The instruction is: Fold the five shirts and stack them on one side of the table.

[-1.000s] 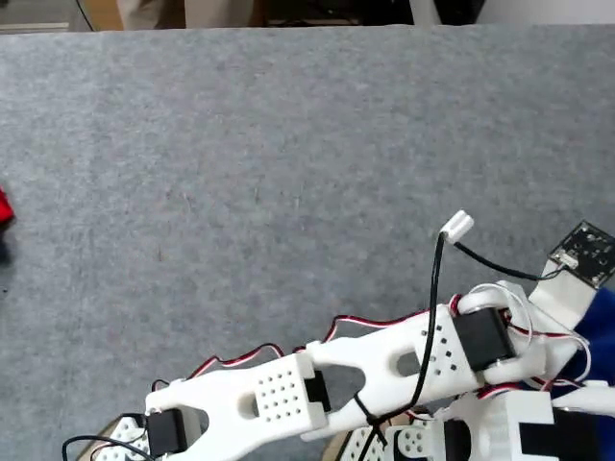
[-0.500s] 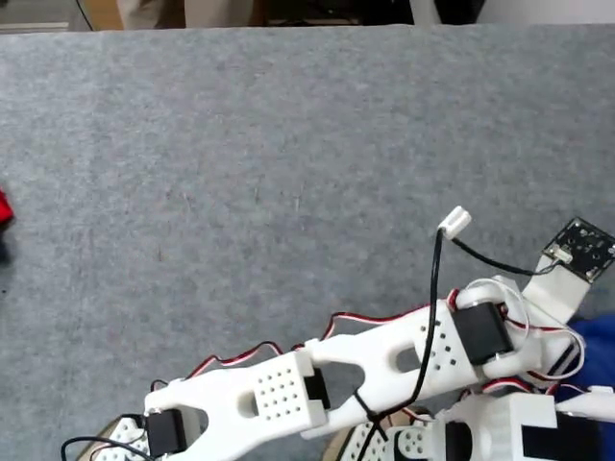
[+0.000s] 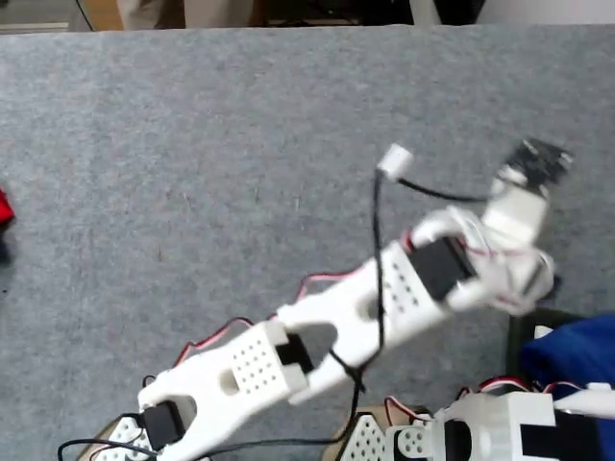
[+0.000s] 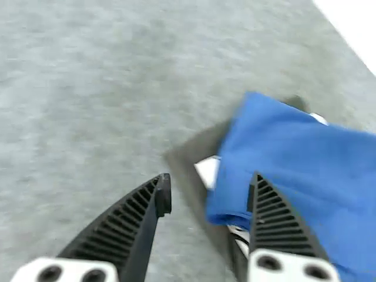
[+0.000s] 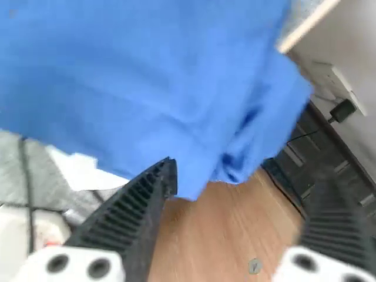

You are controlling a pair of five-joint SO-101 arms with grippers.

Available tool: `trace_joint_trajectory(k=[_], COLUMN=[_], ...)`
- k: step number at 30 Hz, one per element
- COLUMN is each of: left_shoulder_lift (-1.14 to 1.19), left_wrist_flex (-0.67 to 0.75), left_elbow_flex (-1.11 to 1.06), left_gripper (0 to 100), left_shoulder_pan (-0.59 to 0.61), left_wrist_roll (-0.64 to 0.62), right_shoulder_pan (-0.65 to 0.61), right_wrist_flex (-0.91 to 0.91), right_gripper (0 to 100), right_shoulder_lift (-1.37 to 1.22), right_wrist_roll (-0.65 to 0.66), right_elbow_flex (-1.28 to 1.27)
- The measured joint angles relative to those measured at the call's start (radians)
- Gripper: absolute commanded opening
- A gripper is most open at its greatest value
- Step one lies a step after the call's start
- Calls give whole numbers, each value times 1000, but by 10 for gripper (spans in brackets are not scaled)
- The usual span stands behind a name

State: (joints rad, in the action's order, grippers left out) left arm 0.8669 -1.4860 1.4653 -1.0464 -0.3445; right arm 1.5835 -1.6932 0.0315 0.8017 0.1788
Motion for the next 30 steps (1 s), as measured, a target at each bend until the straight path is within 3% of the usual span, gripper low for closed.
trace_joint_trajectory(k=[2, 7, 11, 17, 23, 30], left_shoulder_lift=[-2, -2, -2, -8, -83, -193], left_wrist_flex=[-38, -166, -249, -262, -262, -262], left_elbow_flex=[0, 0, -12, -176, -457, -571], left_gripper=[113, 19, 18, 18, 18, 22], left_shoulder_pan=[57, 250, 443, 766, 1157, 1653], left_wrist_roll=[11, 89, 187, 285, 382, 577], right_shoulder_pan=[-49, -175, -350, -755, -1224, -1539], right_wrist_flex=[-58, -74, -74, -74, 5, 104], right_gripper=[0, 5, 5, 5, 5, 9], right_shoulder_lift=[0, 12, 95, 285, 404, 408], right_wrist_roll=[0, -5, -6, -25, -201, -316], right_elbow_flex=[28, 31, -49, -255, -420, -443])
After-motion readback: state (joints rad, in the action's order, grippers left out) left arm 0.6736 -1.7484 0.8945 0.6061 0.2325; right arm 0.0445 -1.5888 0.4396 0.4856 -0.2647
